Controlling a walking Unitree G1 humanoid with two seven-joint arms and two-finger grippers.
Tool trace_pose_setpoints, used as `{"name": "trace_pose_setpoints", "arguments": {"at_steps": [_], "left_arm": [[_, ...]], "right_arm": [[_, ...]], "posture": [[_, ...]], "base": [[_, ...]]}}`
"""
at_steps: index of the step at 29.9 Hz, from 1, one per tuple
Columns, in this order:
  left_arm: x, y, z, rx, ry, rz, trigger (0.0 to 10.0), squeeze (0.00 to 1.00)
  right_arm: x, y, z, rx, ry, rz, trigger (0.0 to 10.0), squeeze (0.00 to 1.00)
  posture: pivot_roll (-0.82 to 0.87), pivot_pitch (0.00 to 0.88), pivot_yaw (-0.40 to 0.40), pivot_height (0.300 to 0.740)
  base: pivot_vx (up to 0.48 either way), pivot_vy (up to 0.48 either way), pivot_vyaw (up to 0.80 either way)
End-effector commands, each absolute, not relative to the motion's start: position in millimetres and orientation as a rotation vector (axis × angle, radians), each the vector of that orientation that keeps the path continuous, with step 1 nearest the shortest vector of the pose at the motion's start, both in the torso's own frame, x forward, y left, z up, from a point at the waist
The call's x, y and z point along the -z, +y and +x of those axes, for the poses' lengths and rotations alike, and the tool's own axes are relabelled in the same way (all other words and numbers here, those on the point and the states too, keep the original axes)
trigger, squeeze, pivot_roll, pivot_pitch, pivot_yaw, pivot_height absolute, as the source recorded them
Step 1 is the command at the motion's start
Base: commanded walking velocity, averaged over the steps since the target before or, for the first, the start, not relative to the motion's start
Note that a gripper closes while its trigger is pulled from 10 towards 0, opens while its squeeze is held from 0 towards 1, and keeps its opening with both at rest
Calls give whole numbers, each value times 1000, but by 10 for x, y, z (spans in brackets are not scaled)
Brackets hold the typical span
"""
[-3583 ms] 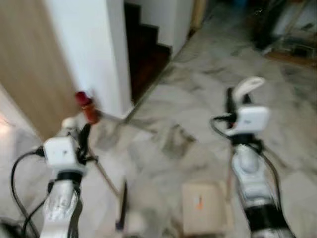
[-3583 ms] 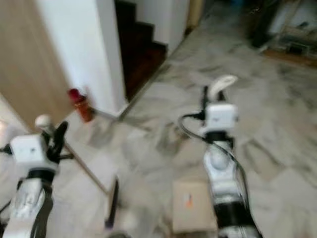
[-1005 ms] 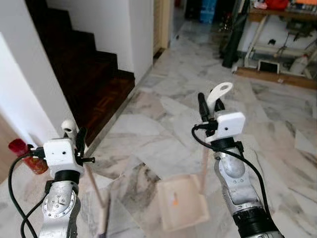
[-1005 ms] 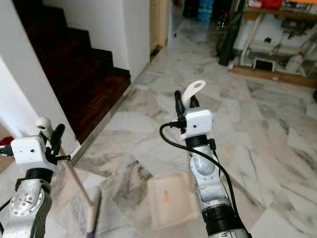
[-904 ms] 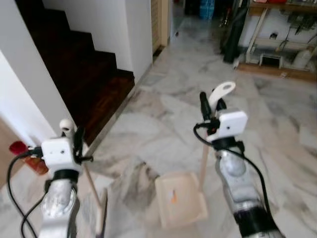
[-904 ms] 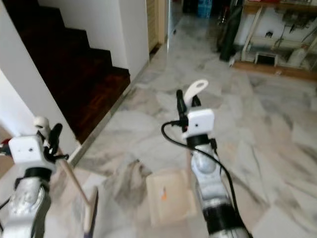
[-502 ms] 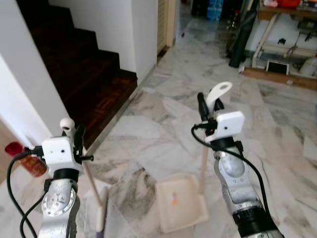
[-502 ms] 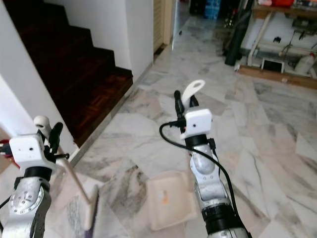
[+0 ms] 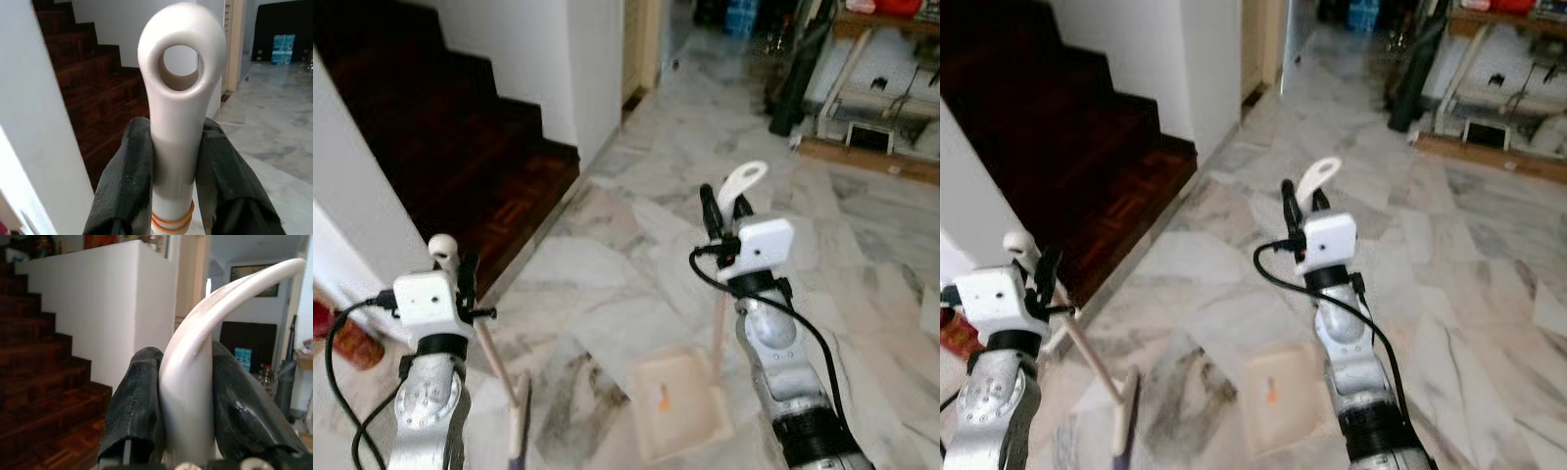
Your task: Sweep floor
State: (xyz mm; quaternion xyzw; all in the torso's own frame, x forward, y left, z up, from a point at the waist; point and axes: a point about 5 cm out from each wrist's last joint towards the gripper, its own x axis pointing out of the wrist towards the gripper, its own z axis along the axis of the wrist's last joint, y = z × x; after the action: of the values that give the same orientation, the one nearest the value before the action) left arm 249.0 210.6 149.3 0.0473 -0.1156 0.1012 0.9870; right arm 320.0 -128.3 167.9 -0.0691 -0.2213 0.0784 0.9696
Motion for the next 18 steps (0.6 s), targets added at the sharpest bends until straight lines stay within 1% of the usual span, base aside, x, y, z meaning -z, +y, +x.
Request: {"name": "trace_pose_setpoints", "arguments": {"at_steps": [1, 18], "left_arm": [[-1583, 2074, 2492, -196, -276, 97, 10000, 0], [-1585, 2073, 2487, -190, -276, 95, 10000, 0]], "right_arm": [[-1776, -1318, 3199, -154, -486, -160, 10000, 0], [-1739, -1295, 3203, -168, -461, -155, 10000, 0]], "posture": [[30, 67, 19, 740], [32, 52, 20, 740]], "base": [[480, 0, 0], [480, 0, 0]]}}
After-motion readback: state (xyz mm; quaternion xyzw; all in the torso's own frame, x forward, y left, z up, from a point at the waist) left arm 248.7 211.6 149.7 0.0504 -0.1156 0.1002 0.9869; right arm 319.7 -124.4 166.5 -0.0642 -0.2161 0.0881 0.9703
